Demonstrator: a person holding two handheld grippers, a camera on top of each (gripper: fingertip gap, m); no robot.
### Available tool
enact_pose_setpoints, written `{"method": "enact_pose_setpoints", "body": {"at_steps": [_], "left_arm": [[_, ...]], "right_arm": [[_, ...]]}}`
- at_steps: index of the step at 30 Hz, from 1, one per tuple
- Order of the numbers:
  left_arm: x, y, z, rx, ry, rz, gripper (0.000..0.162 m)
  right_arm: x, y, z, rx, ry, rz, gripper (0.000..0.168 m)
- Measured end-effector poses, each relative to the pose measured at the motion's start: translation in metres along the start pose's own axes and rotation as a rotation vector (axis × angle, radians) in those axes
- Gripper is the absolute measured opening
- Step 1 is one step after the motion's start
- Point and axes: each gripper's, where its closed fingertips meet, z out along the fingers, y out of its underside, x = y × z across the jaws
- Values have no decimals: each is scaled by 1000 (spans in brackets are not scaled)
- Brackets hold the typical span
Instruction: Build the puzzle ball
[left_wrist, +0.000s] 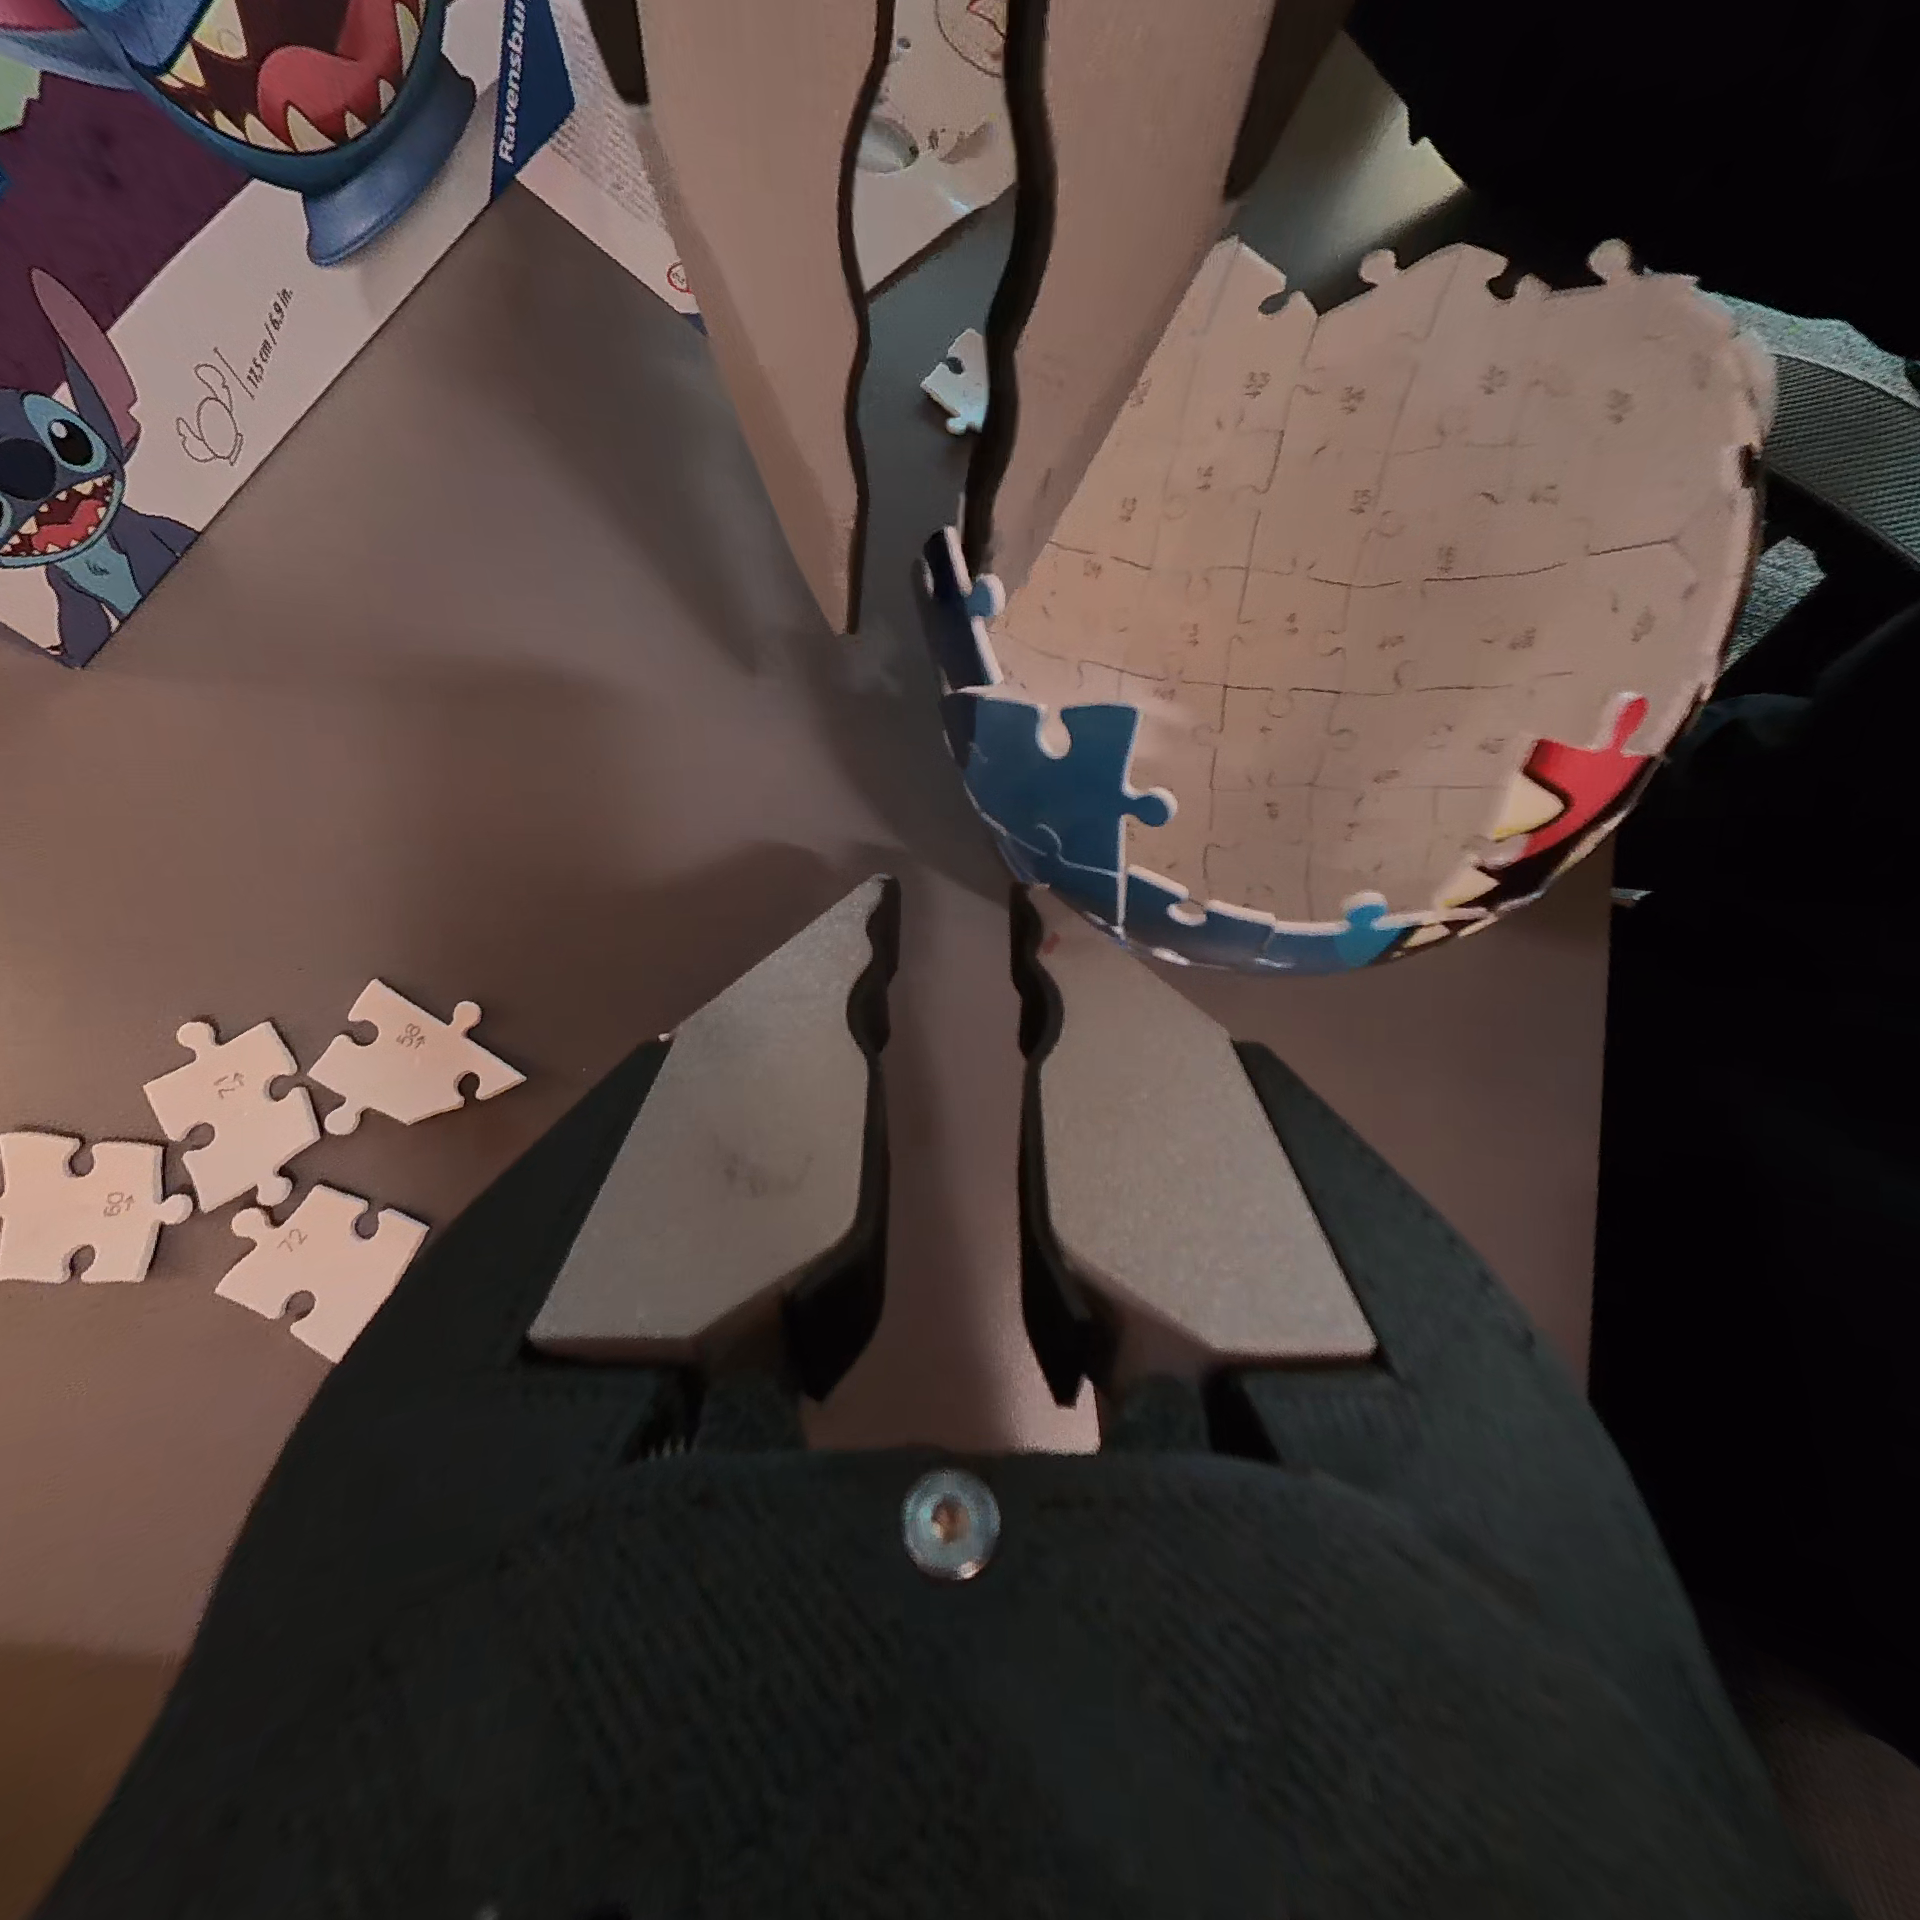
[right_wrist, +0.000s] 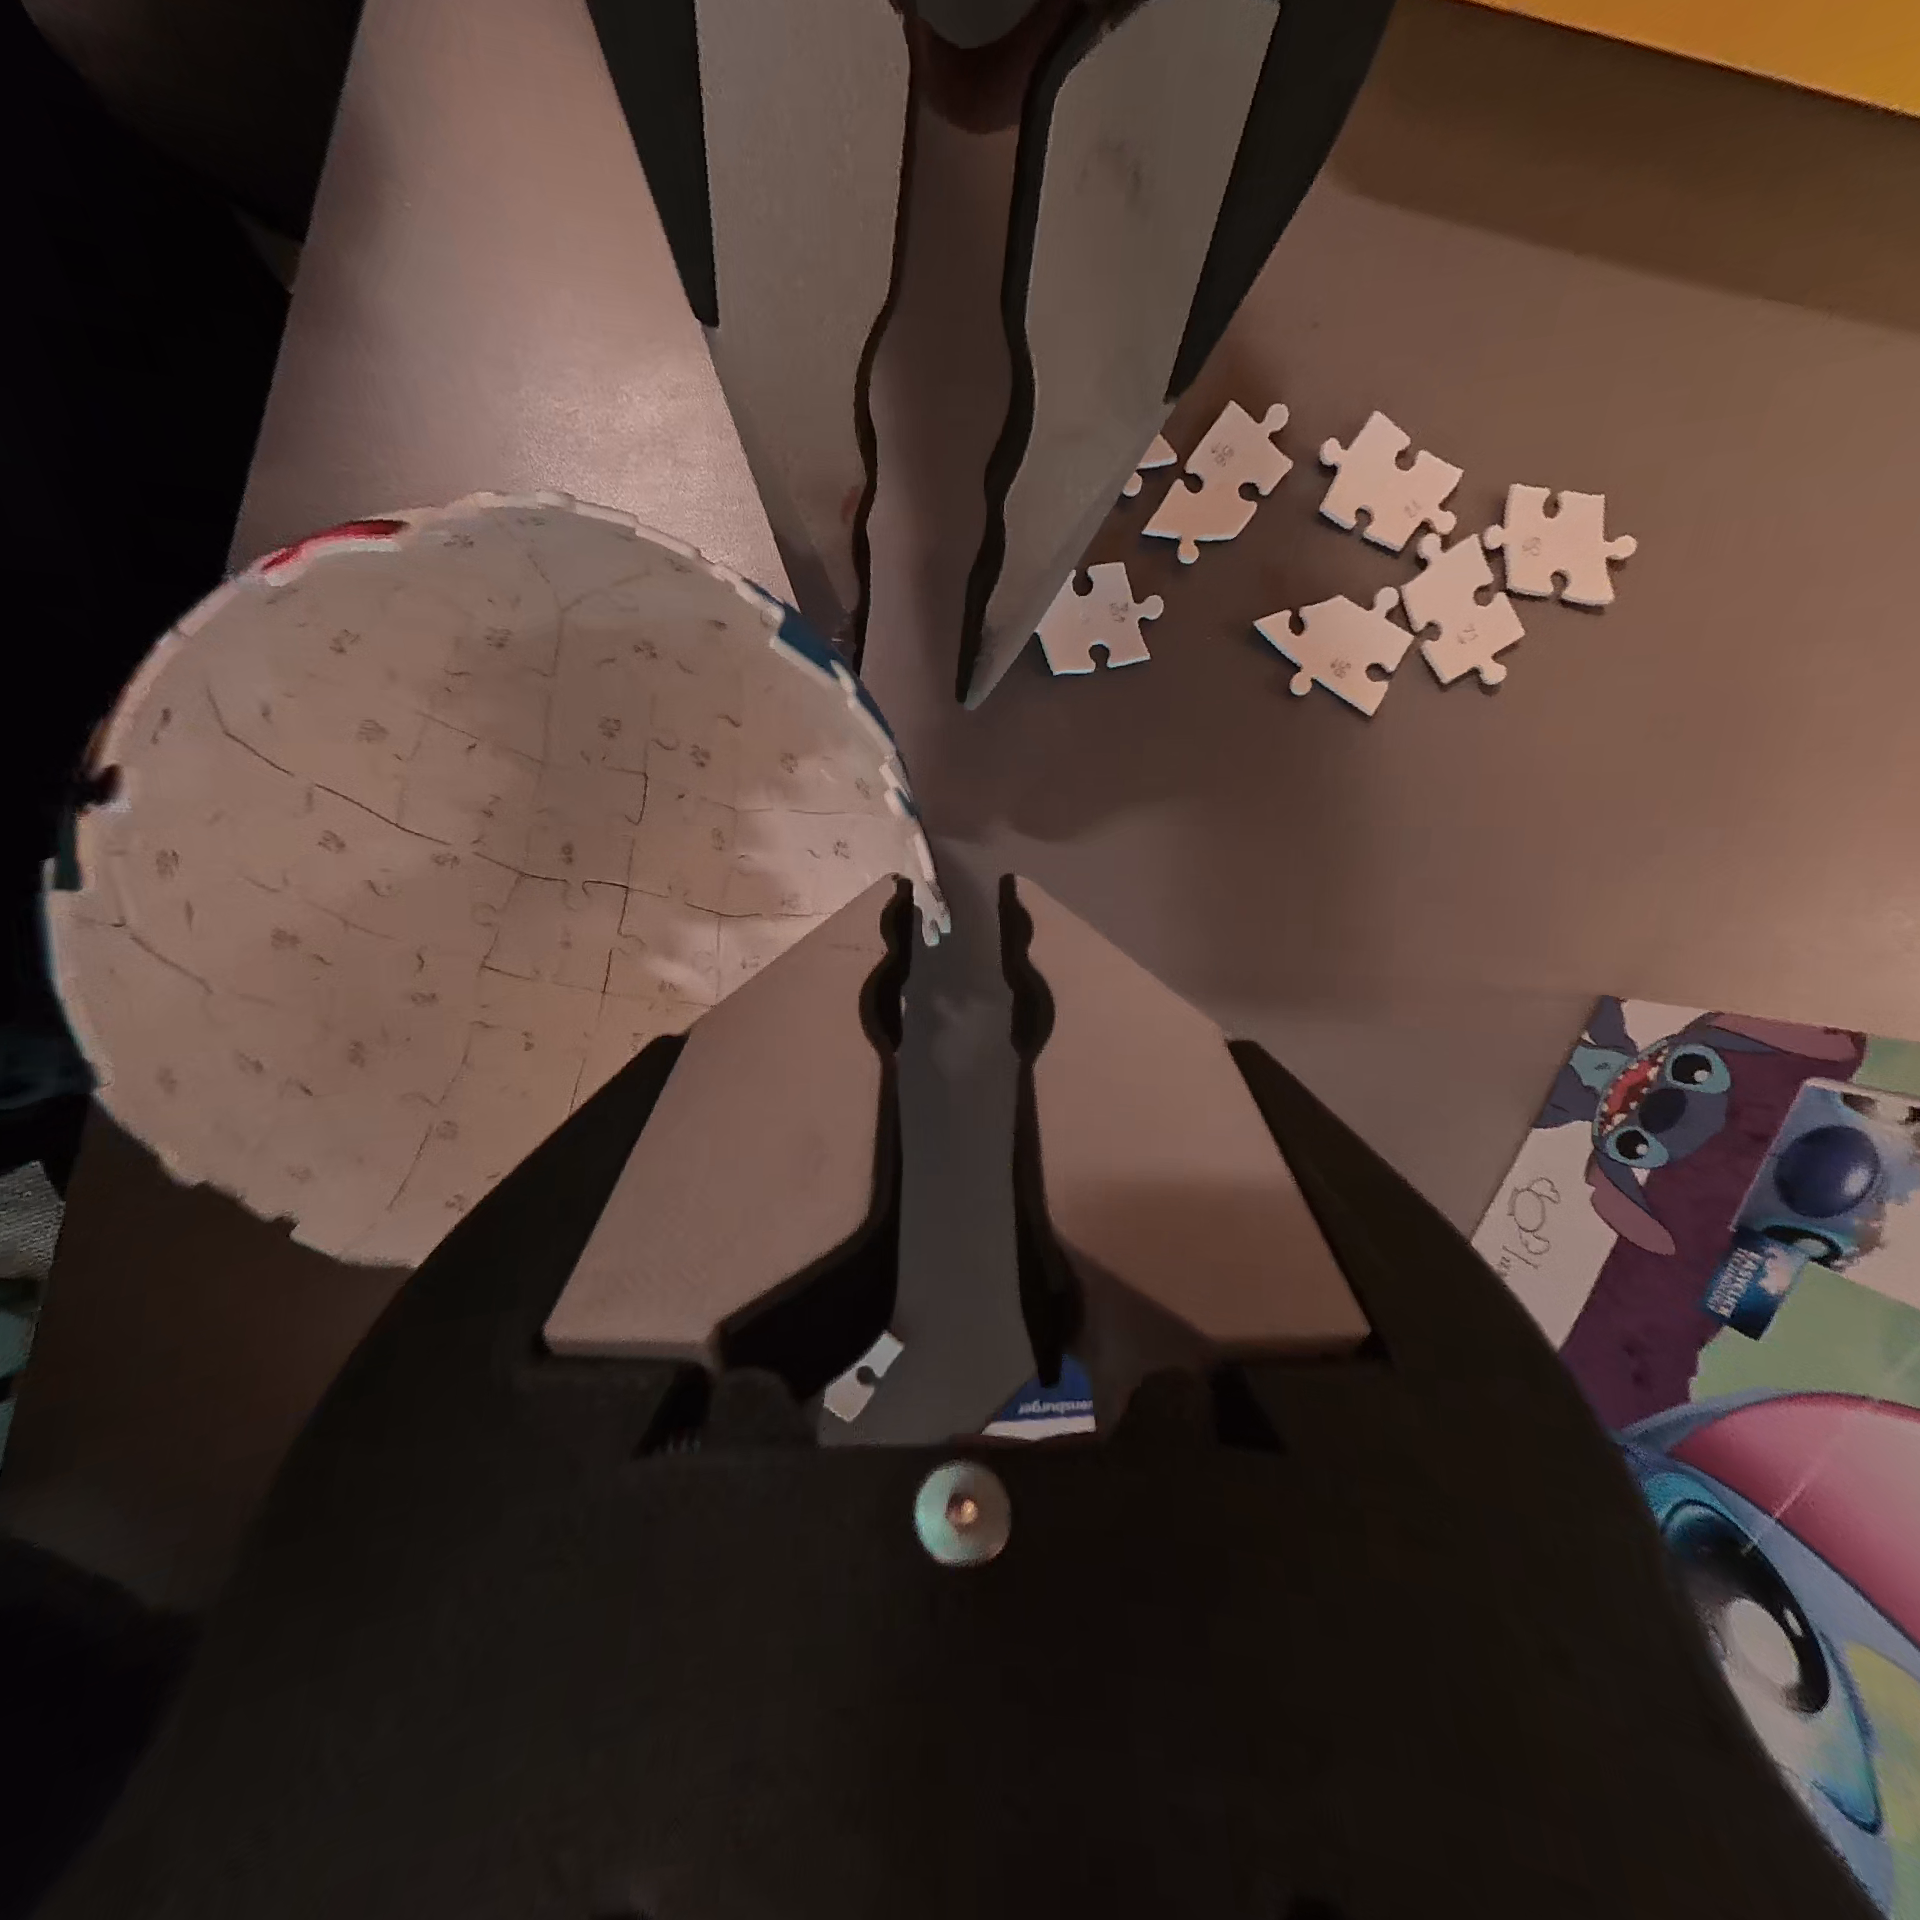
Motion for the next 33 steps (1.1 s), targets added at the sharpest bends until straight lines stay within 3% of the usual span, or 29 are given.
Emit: {"method": "enact_pose_setpoints", "body": {"at_steps": [6,13,33], "left_arm": [[0,0,1,-3,-3,5,18],[4,2,3,-15,4,12,18],[8,2,4,-20,18,18,14]], "right_arm": [[-7,-6,9,-42,-35,-46,18],[-8,-5,13,-90,-30,-72,2],[-8,-5,14,-91,-47,-55,4]]}}
